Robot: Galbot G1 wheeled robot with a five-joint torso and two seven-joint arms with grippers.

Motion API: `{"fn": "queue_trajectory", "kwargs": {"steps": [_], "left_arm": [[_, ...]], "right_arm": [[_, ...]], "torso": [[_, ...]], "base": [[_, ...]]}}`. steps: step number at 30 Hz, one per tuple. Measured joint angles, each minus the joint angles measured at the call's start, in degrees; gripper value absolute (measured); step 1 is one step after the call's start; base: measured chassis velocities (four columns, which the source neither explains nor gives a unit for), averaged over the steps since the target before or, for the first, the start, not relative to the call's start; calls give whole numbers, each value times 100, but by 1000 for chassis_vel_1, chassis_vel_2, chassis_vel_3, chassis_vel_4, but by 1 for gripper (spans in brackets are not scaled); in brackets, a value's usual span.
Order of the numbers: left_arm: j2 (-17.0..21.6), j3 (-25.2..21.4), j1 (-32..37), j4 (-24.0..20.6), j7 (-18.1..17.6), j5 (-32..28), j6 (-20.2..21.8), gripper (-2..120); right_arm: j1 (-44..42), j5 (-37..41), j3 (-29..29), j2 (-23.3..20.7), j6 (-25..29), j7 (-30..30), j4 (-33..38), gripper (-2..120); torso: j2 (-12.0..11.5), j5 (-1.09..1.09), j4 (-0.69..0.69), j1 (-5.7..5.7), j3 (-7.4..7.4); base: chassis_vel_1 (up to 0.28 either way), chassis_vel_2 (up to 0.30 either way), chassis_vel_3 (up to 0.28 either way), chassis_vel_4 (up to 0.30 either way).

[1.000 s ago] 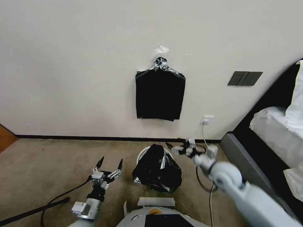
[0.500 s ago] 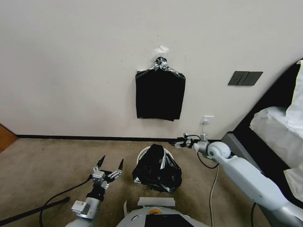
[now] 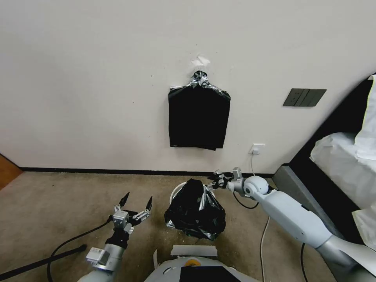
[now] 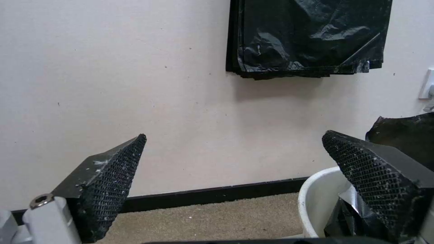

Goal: Place a trash bag onto the trash bin.

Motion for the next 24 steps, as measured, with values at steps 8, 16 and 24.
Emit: {"fn": "queue_trajectory", "kwargs": {"steps": [8, 16, 24], "left_arm": [[7, 0, 36, -79, -15, -27, 54, 100], [-17, 19, 27, -150, -44, -59, 149, 100], [-9, -8, 31, -194, -70, -161, 197, 100]], "right_arm": [[-10, -11, -63, 37, 35, -2, -20, 40], [-61, -21, -27, 22, 52, 21, 9, 9], [-244, 185, 124, -16, 9, 253, 192, 7]], "torso": [[0, 1, 0, 0, 0], [0, 1, 0, 0, 0], [0, 1, 0, 0, 0]], "base": [[0, 0, 0, 0], [0, 0, 0, 0], [0, 0, 0, 0]]}}
